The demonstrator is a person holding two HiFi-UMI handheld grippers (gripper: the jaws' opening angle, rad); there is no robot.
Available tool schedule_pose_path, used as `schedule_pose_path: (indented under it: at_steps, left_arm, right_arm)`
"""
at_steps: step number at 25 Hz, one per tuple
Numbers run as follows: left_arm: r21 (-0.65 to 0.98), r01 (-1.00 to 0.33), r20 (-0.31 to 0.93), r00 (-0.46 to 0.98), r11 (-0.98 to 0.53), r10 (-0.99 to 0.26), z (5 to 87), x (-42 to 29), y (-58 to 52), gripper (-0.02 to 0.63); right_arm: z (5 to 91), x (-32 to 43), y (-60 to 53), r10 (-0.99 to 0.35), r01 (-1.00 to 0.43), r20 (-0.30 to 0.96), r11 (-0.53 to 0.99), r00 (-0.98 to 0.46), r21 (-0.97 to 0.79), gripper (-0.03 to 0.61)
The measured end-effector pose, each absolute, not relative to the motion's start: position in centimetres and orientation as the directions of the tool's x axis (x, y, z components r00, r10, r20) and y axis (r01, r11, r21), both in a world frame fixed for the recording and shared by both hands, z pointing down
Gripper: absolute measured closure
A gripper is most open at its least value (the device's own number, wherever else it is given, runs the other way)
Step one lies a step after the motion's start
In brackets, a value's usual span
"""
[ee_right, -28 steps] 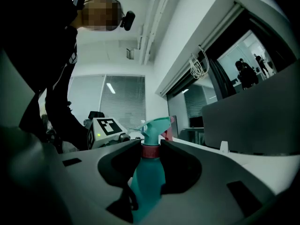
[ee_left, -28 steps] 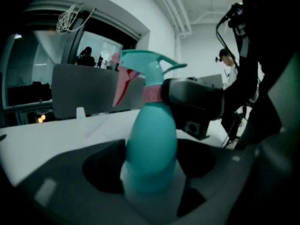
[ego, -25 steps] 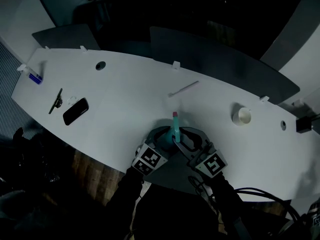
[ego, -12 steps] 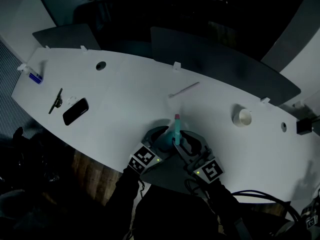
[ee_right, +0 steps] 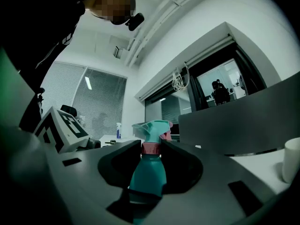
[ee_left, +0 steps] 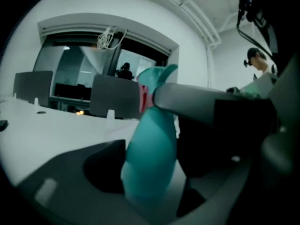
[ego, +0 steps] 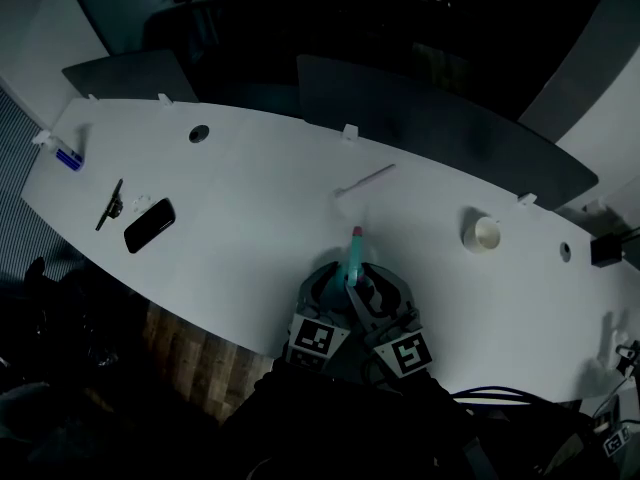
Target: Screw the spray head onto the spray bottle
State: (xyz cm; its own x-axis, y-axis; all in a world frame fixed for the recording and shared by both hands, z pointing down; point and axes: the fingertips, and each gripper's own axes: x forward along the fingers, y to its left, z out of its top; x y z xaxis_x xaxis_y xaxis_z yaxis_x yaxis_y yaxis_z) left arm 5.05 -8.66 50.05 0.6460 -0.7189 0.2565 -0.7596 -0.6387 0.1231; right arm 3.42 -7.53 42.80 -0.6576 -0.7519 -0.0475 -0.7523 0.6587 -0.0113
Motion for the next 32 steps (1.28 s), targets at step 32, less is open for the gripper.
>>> schedule_pose_path:
  at_steps: [32]
  left_arm:
    - [0.083,-0.742,0.265,0.660,-0.665,-0.703,50.1,5.2,-8.4,0.272]
  right_arm:
    - [40.5,3.3,-7.7,-0.784,-0.782,0.100,0.620,-0.613,0.067,0.485]
